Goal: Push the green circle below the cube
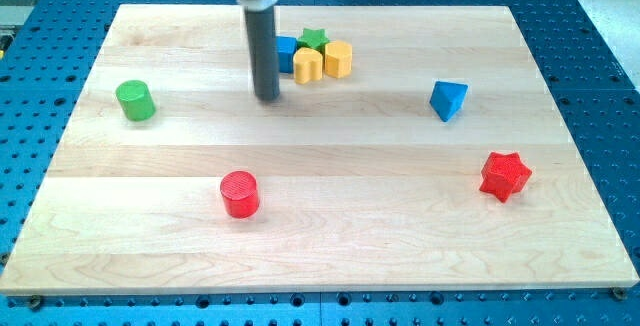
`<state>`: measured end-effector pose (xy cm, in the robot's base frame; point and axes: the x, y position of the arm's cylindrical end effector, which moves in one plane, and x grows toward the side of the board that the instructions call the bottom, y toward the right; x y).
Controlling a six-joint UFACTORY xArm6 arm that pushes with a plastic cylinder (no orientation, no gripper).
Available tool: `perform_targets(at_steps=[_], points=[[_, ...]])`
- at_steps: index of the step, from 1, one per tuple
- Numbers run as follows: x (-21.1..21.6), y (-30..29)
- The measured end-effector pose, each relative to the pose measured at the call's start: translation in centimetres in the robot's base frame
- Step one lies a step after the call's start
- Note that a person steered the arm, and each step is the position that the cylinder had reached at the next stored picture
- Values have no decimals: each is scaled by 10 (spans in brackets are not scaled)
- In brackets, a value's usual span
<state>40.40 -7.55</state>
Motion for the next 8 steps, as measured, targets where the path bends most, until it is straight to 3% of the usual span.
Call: perform_targets(at_steps=[1, 2, 3, 4, 6, 8], points=[[53, -90], [30, -186], [-19, -152], [-21, -73], [-3, -54], [-28, 6]])
